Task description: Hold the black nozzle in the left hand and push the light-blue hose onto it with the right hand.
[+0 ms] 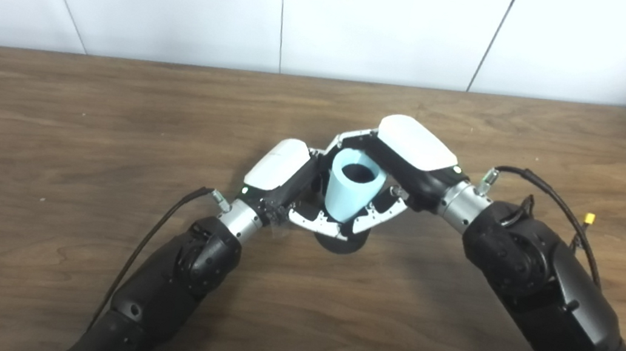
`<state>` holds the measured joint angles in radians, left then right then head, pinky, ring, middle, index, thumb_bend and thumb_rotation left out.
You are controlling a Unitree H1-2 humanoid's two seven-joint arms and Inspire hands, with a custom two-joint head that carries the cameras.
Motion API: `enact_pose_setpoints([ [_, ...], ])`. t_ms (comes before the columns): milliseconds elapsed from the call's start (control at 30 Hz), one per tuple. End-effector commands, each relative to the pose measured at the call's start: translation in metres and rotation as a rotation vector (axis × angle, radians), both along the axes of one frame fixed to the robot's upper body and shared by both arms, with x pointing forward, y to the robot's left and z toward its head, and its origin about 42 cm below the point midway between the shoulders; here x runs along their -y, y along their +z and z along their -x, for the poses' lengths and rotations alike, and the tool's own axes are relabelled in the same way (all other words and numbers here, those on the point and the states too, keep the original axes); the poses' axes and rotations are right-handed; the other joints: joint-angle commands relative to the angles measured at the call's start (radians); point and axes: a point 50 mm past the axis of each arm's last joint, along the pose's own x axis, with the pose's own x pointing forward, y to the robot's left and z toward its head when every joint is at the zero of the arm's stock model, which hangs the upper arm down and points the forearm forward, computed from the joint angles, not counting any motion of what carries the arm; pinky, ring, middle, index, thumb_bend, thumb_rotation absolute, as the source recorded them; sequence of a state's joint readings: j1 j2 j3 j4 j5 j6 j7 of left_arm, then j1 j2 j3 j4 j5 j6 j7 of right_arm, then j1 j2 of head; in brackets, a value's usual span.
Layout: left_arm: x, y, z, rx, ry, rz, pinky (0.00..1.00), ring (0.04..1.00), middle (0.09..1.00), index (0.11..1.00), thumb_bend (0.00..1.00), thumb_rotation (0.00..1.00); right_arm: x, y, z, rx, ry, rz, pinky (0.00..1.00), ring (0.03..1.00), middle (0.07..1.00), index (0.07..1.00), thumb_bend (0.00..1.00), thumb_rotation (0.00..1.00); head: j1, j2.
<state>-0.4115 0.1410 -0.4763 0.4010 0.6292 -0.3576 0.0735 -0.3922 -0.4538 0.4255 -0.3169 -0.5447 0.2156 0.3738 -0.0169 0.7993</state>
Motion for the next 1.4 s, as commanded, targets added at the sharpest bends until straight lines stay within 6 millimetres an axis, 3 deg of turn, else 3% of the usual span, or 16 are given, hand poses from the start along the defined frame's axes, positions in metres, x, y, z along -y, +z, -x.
enact_pose_setpoints([
  [0, -0.019, -0.047, 0.019, -0.139, 0.051, -0.101, 0.34, 0.385, 0.456, 0.511, 0.5, 0.0, 0.003, 0.016, -0.001, -0.013, -0.004, -0.042, 0.57, 0.817, 0.969, 0.954, 0.93, 0.21, -0.001, -0.004],
  [100, -0.018, -0.048, 0.018, -0.133, 0.048, -0.106, 0.34, 0.385, 0.45, 0.511, 0.5, 0.0, 0.007, 0.042, -0.008, 0.006, -0.036, -0.159, 0.67, 0.905, 0.997, 0.991, 0.95, 0.22, -0.002, -0.008],
  [200, -0.019, -0.049, 0.018, -0.136, 0.047, -0.104, 0.34, 0.388, 0.447, 0.512, 0.5, 0.0, 0.014, 0.059, -0.017, 0.025, -0.051, -0.264, 0.69, 0.901, 1.0, 1.0, 0.96, 0.17, -0.004, -0.016],
  [333, -0.02, -0.05, 0.018, -0.132, 0.049, -0.11, 0.33, 0.38, 0.446, 0.512, 0.5, 0.0, 0.033, 0.07, -0.022, 0.031, -0.08, -0.343, 0.66, 0.897, 1.0, 1.0, 1.0, 0.23, -0.002, -0.021],
  [433, -0.021, -0.05, 0.018, -0.135, 0.049, -0.106, 0.32, 0.373, 0.441, 0.512, 0.5, 0.0, 0.052, 0.073, -0.022, -0.004, -0.1, -0.389, 0.72, 0.927, 1.0, 1.0, 1.0, 0.23, -0.004, -0.023],
  [633, -0.023, -0.051, 0.017, -0.138, 0.055, -0.108, 0.33, 0.377, 0.455, 0.513, 0.5, 0.0, 0.083, 0.066, -0.02, -0.123, -0.118, -0.399, 0.75, 0.929, 1.0, 1.0, 0.98, 0.11, -0.004, -0.025],
  [733, -0.024, -0.05, 0.016, -0.147, 0.057, -0.112, 0.35, 0.388, 0.463, 0.511, 0.5, 0.0, 0.097, 0.056, -0.02, -0.184, -0.128, -0.43, 0.73, 0.905, 1.0, 1.0, 0.91, 0.02, -0.002, -0.028],
  [800, -0.025, -0.051, 0.016, -0.146, 0.061, -0.113, 0.35, 0.391, 0.463, 0.511, 0.5, 0.0, 0.102, 0.046, -0.02, -0.208, -0.154, -0.466, 0.72, 0.89, 0.999, 1.0, 0.87, 0.01, 0.0, -0.03],
  [900, -0.027, -0.05, 0.015, -0.175, 0.067, -0.173, 0.4, 0.425, 0.468, 0.519, 0.5, 0.0, 0.105, 0.028, -0.02, -0.194, -0.217, -0.543, 0.64, 0.788, 0.939, 0.973, 0.8, 0.04, 0.005, -0.036],
  [933, -0.027, -0.049, 0.014, -0.202, 0.063, -0.233, 0.43, 0.488, 0.476, 0.514, 0.51, 0.0, 0.105, 0.021, -0.019, -0.201, -0.246, -0.593, 0.66, 0.77, 0.924, 0.957, 0.78, 0.06, 0.005, -0.036],
  [967, -0.028, -0.048, 0.013, -0.22, 0.061, -0.273, 0.52, 0.618, 0.661, 0.684, 0.75, 0.08, 0.105, 0.017, -0.019, -0.207, -0.265, -0.625, 0.7, 0.749, 0.905, 0.929, 0.76, 0.07, 0.004, -0.037],
  [1000, -0.029, -0.047, 0.013, -0.238, 0.063, -0.33, 0.55, 0.663, 0.724, 0.742, 0.83, 0.11, 0.105, 0.009, -0.019, -0.202, -0.291, -0.667, 0.71, 0.742, 0.898, 0.919, 0.76, 0.07, 0.002, -0.042],
  [1067, -0.032, -0.046, 0.013, -0.252, 0.073, -0.388, 0.68, 0.874, 0.937, 0.941, 0.97, 0.22, 0.105, -0.002, -0.019, -0.192, -0.32, -0.715, 0.63, 0.687, 0.868, 0.891, 0.73, 0.13, -0.001, -0.044],
  [1200, -0.038, -0.043, 0.016, -0.261, 0.11, -0.416, 0.84, 0.991, 0.997, 0.997, 1.0, 0.26, 0.1, -0.02, -0.016, -0.205, -0.36, -0.813, 0.53, 0.663, 0.856, 0.88, 0.71, 0.2, -0.001, -0.053],
  [1367, -0.048, -0.032, 0.02, -0.259, 0.182, -0.391, 0.9, 1.0, 1.0, 1.0, 1.0, 0.27, 0.089, -0.038, -0.008, -0.222, -0.407, -0.958, 0.5, 0.655, 0.835, 0.844, 0.64, 0.04, -0.001, -0.061],
])
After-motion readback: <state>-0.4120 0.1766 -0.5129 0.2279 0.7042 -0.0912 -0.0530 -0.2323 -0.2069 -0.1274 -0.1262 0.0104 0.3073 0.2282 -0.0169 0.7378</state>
